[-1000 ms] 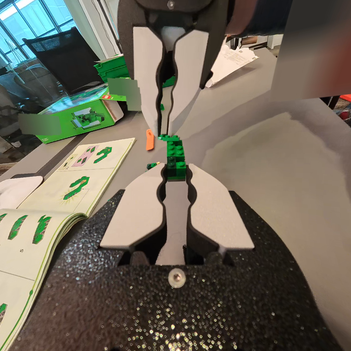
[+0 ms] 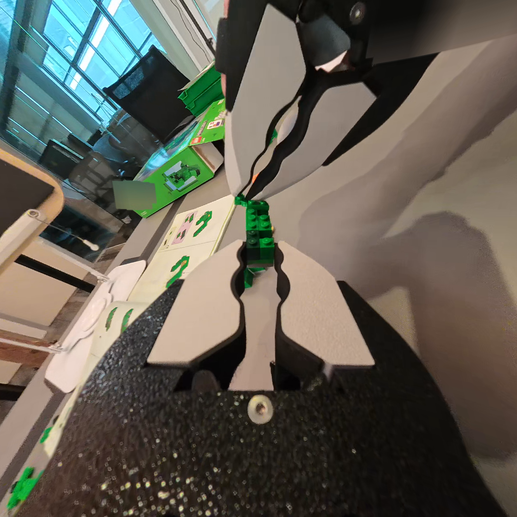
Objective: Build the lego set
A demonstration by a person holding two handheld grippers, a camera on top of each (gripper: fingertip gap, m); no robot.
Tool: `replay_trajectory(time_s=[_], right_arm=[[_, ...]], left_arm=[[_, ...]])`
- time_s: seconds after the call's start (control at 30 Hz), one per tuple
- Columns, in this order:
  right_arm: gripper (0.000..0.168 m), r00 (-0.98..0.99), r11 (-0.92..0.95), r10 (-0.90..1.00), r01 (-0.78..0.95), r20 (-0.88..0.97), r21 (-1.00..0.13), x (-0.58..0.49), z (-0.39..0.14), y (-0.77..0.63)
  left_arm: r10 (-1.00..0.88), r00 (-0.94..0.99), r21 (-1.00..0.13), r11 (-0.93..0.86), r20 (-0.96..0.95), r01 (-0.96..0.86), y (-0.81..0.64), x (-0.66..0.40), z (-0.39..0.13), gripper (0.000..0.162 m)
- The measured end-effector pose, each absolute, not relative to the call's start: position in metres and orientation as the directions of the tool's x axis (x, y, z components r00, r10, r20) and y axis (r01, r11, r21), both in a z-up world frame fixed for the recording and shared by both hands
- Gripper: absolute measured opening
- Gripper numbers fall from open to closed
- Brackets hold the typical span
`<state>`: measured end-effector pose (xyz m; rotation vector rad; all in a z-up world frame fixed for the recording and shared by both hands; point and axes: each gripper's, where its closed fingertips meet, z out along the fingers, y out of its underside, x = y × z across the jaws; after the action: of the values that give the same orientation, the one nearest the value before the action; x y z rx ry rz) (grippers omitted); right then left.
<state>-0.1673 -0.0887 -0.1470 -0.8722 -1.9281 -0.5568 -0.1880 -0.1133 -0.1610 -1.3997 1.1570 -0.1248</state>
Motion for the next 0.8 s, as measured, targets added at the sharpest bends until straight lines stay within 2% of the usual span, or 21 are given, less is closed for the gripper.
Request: replay_trajectory(time_s=[0.43,0.8], right_arm=[[0.000,-0.271,0.544,0.240,0.833,0.932,0.102,-0.172,-0.150,-0.081],[0.000,-0.249,0.554,0.238,0.829,0.939,0.079,-0.178,-0.149,-0.076]], left_arm=[[-0.621,0.518,-0.780,0.267,-0.589,-0.566,-0.111,-0.190,-0.156,0.017],[-0.645,0.502,-0.782,0.257,-0.576,-0.567,-0.112,-0.186,-0.162,0.017]])
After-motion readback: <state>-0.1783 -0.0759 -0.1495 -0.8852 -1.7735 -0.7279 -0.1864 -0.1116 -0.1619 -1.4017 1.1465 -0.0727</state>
